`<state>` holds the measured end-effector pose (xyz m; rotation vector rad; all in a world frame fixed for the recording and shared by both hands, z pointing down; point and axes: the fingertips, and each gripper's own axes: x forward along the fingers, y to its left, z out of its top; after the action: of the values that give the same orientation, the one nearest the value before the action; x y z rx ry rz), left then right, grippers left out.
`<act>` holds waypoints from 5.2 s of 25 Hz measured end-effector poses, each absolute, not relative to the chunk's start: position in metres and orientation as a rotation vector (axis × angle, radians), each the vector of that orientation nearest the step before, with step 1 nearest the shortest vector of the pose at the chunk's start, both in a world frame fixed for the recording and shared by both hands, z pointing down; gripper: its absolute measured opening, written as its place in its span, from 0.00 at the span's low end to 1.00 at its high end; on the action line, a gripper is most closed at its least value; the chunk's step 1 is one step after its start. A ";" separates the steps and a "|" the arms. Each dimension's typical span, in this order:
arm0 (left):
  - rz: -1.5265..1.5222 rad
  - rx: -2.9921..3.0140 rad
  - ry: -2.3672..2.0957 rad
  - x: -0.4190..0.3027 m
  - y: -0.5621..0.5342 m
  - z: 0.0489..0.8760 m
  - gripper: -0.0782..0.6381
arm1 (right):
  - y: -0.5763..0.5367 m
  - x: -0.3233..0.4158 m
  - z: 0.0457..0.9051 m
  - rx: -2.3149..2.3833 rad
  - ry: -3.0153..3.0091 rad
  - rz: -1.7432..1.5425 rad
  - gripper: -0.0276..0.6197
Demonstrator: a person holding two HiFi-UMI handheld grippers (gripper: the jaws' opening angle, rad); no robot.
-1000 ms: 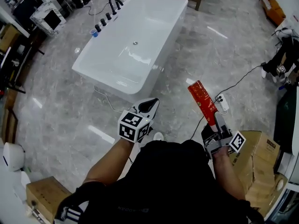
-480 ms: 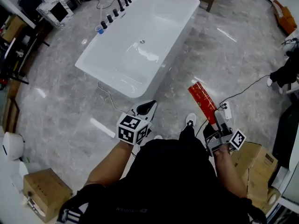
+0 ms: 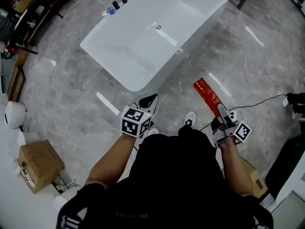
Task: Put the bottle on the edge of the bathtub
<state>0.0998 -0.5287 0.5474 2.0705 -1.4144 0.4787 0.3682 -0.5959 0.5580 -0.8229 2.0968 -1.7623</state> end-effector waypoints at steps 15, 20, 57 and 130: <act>0.581 1.748 -1.407 0.160 -0.521 0.693 0.13 | -0.662 0.348 0.783 -0.926 2.611 -2.125 0.53; 0.552 1.681 -1.346 0.166 -0.513 0.750 0.13 | -0.657 0.326 0.882 -1.068 2.770 -2.194 0.53; 0.566 1.567 -1.320 0.075 -0.484 0.961 0.13 | -0.661 0.140 1.263 0.155 4.620 0.222 0.53; 0.406 2.167 -1.284 0.060 -0.516 0.515 0.13 | -0.555 0.152 0.499 -0.700 3.122 -1.162 0.10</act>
<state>0.0599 -0.5160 0.5150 2.1670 -1.2843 0.4058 0.1524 -0.5548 0.4994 -0.6999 3.1221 -1.1622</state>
